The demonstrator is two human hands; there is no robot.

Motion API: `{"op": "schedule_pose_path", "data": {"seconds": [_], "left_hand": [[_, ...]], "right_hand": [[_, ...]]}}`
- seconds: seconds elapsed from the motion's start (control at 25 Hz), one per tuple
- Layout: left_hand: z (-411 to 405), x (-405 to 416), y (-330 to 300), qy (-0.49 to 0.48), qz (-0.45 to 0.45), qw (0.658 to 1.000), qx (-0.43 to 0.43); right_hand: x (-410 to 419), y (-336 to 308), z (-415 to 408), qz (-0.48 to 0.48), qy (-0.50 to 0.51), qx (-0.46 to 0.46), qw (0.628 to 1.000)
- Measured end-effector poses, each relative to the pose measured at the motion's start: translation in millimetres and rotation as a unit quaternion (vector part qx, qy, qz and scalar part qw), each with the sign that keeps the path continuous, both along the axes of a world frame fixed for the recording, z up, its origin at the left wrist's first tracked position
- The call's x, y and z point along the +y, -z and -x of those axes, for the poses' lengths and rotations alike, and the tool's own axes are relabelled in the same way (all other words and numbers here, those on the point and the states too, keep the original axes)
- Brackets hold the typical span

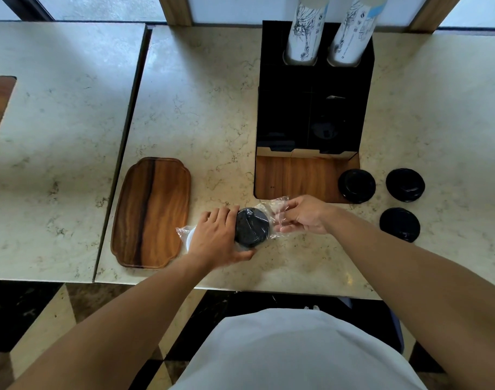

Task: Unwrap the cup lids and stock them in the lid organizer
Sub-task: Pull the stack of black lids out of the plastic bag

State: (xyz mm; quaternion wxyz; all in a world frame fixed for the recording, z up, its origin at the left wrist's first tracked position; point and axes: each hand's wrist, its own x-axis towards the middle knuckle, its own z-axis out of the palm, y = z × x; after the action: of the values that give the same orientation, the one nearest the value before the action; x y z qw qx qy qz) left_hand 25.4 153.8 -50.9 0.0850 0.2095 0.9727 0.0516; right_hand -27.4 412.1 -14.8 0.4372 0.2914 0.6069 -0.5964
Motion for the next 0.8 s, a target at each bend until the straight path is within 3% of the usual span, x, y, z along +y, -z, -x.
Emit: {"op": "schedule_pose_path", "data": {"seconds": [0.32, 0.8], "left_hand": [[0.2, -3.2, 3.9, 0.017, 0.02, 1.0, -0.002], [-1.3, -9.1, 4.5, 0.016, -0.021, 1.0, 0.014]], "right_hand": [[-8.8, 0.1, 2.6, 0.003, -0.046, 0.01, 0.999], [-12.5, -8.7, 4.8, -0.019, -0.112, 0.042, 0.993]]}}
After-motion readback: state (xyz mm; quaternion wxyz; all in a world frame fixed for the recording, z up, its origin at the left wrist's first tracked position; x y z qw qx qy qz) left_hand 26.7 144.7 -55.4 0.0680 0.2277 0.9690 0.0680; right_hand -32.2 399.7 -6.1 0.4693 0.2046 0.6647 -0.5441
